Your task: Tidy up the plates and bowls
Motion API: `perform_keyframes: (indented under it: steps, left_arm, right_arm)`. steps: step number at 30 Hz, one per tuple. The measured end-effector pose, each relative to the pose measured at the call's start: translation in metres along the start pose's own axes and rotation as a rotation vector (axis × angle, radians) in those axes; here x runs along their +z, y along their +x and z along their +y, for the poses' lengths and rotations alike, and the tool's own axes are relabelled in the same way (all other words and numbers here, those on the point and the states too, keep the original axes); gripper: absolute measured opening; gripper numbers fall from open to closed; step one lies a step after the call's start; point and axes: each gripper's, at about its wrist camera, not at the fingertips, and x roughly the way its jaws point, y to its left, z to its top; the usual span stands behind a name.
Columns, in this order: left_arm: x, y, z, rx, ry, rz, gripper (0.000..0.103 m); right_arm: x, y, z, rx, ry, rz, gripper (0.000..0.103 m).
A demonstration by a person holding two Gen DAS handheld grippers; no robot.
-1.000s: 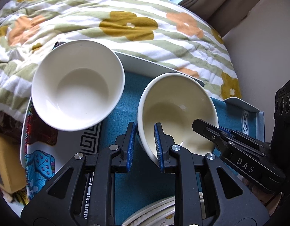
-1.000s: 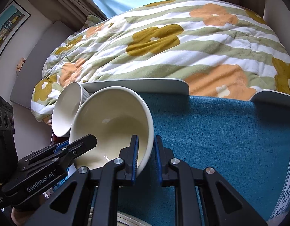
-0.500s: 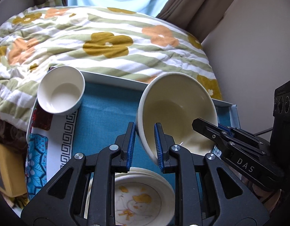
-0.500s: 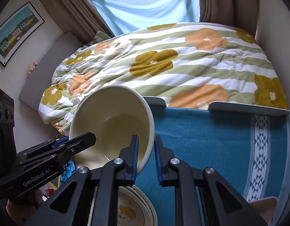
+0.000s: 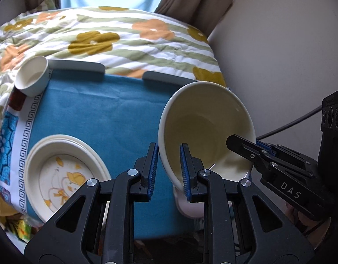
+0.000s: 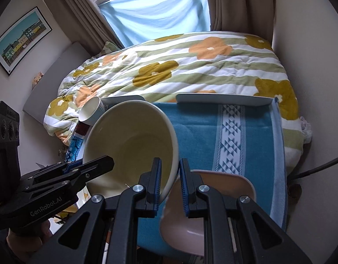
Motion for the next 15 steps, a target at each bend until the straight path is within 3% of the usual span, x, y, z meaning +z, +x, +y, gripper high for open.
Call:
perform_keyframes:
  steps: [8, 15]
  left_arm:
    - [-0.026, 0.040, -0.047, 0.000, 0.092, 0.122, 0.018]
    - [-0.040, 0.078, -0.056, 0.026, 0.185, 0.222, 0.018]
  right_arm:
    - [-0.041, -0.011, -0.050, -0.035, 0.093, 0.039, 0.015]
    - [-0.065, 0.008, -0.073, -0.062, 0.161, 0.085, 0.015]
